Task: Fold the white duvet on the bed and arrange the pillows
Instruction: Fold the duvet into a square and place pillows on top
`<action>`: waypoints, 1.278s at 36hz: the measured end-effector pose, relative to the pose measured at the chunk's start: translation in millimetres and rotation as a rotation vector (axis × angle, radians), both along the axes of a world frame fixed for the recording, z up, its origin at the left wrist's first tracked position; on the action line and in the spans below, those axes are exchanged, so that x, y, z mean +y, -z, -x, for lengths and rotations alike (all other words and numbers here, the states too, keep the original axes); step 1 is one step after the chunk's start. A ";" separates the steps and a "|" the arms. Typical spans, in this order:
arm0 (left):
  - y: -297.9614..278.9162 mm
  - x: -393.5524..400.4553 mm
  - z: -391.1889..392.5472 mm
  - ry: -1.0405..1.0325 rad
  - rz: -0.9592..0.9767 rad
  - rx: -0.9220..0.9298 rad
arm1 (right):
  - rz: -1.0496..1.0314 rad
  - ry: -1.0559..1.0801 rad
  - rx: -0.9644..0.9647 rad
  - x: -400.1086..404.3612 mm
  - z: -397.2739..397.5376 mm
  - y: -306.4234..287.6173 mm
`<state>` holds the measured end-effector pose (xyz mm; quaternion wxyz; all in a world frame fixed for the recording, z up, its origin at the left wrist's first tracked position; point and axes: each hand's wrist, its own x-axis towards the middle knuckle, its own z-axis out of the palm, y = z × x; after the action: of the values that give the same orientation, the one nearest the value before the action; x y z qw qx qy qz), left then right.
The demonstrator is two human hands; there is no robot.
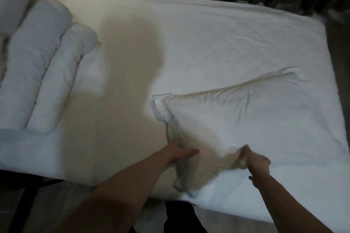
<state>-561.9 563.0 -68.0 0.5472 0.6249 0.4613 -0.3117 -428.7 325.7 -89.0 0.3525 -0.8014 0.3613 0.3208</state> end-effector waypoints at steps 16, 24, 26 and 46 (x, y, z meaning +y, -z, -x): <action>-48.5 -16.8 -56.7 -0.382 -0.040 -0.200 | -0.640 0.479 -0.040 10.7 -45.2 -35.0; -148.1 33.7 1.1 -0.445 -0.262 -0.390 | -0.769 0.347 -0.074 70.0 1.0 -131.7; -172.9 47.7 26.7 -0.474 -0.312 -0.426 | -0.776 0.311 -0.098 95.4 20.0 -156.9; -293.7 225.7 223.4 -0.930 -0.426 -0.662 | -1.025 -0.105 -0.345 358.5 141.5 -288.4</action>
<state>-785.3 788.7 225.7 0.6032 0.5175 0.5437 0.2699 -570.2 684.2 199.4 0.7359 -0.5847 0.0550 0.3370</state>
